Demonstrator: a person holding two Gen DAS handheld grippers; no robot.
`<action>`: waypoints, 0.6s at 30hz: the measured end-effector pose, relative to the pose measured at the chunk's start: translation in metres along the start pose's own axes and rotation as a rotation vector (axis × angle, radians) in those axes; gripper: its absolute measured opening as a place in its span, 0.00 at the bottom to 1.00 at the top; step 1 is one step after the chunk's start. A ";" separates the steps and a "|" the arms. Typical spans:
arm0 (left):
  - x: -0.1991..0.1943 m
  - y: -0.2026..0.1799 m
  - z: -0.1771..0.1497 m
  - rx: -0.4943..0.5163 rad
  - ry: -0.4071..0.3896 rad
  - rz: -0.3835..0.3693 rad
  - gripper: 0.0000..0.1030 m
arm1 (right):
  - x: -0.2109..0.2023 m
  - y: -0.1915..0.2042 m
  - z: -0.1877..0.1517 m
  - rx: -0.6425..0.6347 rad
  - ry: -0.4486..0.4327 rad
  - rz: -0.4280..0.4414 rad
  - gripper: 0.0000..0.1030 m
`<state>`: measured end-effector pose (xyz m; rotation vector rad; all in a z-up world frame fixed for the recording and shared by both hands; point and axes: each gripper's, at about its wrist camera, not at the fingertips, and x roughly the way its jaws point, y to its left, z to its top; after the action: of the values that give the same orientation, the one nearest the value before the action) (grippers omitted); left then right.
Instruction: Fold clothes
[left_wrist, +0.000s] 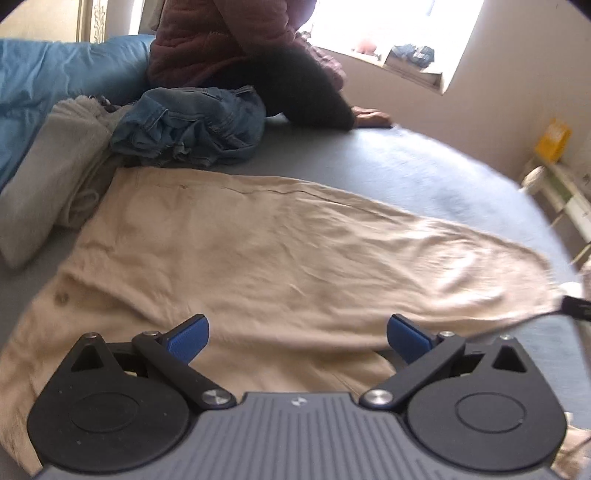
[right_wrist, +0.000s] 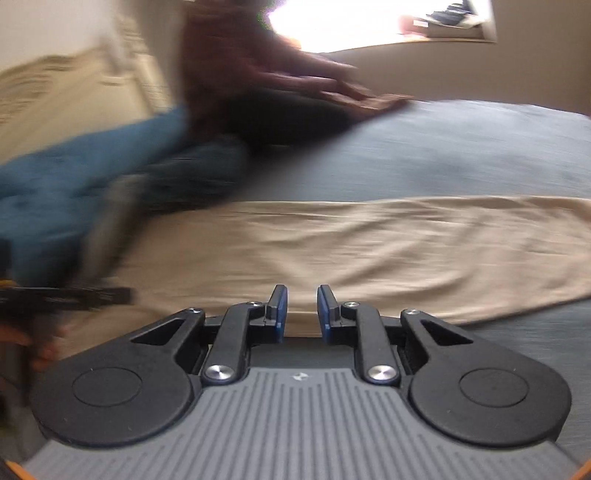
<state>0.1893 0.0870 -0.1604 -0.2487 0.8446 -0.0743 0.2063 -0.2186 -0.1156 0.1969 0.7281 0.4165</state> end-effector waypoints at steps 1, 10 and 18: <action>-0.011 -0.001 -0.010 -0.016 -0.007 -0.014 1.00 | -0.001 0.013 -0.005 -0.015 -0.005 0.048 0.16; -0.082 0.007 -0.103 -0.258 0.001 0.179 1.00 | -0.016 0.062 -0.045 0.005 0.110 0.232 0.16; -0.126 0.032 -0.134 -0.344 0.016 0.294 1.00 | -0.025 0.132 -0.045 -0.212 0.148 0.237 0.16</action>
<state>0.0044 0.1129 -0.1613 -0.4436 0.8999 0.3467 0.1201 -0.1090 -0.0918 0.0528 0.8035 0.7365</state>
